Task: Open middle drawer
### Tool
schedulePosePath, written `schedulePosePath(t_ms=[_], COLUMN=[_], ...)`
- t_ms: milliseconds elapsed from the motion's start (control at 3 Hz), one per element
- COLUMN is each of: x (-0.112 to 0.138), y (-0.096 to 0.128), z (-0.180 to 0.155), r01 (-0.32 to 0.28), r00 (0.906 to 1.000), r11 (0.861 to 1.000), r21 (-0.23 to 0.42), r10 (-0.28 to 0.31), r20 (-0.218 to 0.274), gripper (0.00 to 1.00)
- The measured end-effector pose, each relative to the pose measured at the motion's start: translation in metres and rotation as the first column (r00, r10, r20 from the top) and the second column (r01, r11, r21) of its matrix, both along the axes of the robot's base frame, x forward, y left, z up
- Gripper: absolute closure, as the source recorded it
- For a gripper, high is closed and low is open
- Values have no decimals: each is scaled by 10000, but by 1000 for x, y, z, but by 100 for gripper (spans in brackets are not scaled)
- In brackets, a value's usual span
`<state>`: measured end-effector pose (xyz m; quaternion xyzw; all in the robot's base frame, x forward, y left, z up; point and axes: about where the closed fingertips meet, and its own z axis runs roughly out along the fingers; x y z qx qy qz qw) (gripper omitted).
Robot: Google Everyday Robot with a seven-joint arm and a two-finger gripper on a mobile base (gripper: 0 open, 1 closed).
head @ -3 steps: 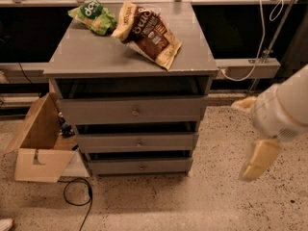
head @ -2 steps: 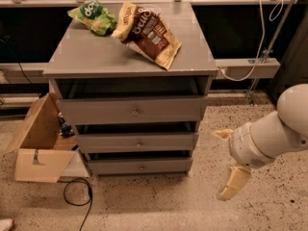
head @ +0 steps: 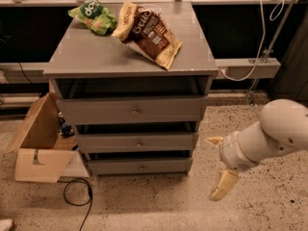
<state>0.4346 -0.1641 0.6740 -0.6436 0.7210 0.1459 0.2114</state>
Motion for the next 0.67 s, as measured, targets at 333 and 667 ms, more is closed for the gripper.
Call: schedulePosePath(t_ms=[333, 667], x=[34, 72], y=[24, 47], z=[-74, -139], r01=[-881, -1364], r00=[9959, 9886], r11=[9961, 9906], r21=[-20, -82], r10=[881, 1366], r20=[213, 628], gripper=[0, 0])
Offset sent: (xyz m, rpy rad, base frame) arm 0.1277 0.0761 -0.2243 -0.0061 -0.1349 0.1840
